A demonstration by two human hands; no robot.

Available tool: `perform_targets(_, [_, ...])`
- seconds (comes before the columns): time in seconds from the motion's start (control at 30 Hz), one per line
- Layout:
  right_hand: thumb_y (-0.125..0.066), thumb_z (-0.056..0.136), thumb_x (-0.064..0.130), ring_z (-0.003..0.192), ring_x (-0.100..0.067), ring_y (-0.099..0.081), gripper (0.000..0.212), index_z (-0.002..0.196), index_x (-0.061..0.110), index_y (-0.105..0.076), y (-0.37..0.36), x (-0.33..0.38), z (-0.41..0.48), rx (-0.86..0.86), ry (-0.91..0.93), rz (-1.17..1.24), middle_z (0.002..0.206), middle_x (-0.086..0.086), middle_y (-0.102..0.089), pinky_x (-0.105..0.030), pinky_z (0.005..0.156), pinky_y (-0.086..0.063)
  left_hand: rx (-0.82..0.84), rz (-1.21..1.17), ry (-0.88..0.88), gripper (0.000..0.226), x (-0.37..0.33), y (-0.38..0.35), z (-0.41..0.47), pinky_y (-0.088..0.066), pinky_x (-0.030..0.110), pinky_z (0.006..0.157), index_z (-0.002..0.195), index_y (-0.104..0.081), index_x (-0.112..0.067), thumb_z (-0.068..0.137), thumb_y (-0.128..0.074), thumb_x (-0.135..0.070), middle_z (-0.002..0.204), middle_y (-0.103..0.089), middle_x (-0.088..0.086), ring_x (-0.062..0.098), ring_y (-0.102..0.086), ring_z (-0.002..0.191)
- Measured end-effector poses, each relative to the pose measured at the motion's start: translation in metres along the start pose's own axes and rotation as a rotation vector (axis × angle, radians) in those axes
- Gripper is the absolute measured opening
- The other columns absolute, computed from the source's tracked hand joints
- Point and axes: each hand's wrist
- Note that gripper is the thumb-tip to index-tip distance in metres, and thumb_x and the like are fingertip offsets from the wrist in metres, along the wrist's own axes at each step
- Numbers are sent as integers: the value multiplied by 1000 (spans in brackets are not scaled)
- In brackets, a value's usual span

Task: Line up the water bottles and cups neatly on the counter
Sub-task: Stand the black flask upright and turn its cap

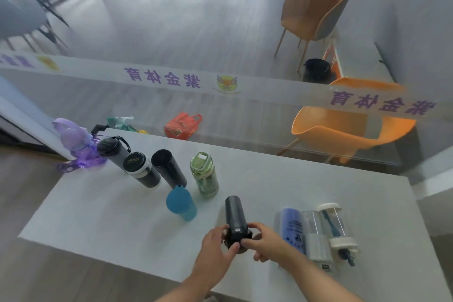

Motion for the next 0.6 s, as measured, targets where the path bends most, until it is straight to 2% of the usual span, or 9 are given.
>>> perform_targets(0.1, [-70,82,41,58,-10,-63,58,135,25,-52,3,17,0,-25,55,-8,103,-8,-71,-24,56,-49,-44,21,-30,51,-6,14,6,-45,24,89,129,-38,-41,85,-60,-55,111,-53,-15,4,-49,104])
perform_targets(0.27, [-67,90,36,55,-7,-62,40,127,24,-57,-1,42,10,-152,167,-8,90,-2,-74,-24,52,-48,-164,74,-76,45,-19,33,24,-48,28,85,133,-29,-47,94,-50,-52,119,-53,-14,8,-51,106])
perform_targets(0.4, [-66,93,33,56,-10,-63,26,117,31,-57,-7,63,20,-230,209,55,87,-2,-73,-26,54,-48,-201,129,-178,41,-29,47,46,-47,28,92,137,-37,-43,98,-48,-42,131,-48,-11,11,-47,115])
perform_targets(0.5, [-64,95,27,57,-11,-62,19,114,23,-64,-9,75,26,-275,219,114,84,-4,-73,-29,57,-49,-189,87,-197,38,-37,54,62,-44,26,98,136,-46,-34,98,-51,-34,132,-50,-4,13,-47,116])
perform_targets(0.6, [-62,95,21,56,-12,-60,21,112,14,-71,-7,82,28,-305,210,182,78,-2,-71,-31,59,-47,-179,27,-202,34,-44,58,73,-43,23,95,131,-53,-28,97,-54,-29,129,-52,-2,13,-51,109])
Point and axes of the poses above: each hand's wrist, its own z-axis towards the middle knuckle, its own y-axis out of the back of the hand, x = y × z
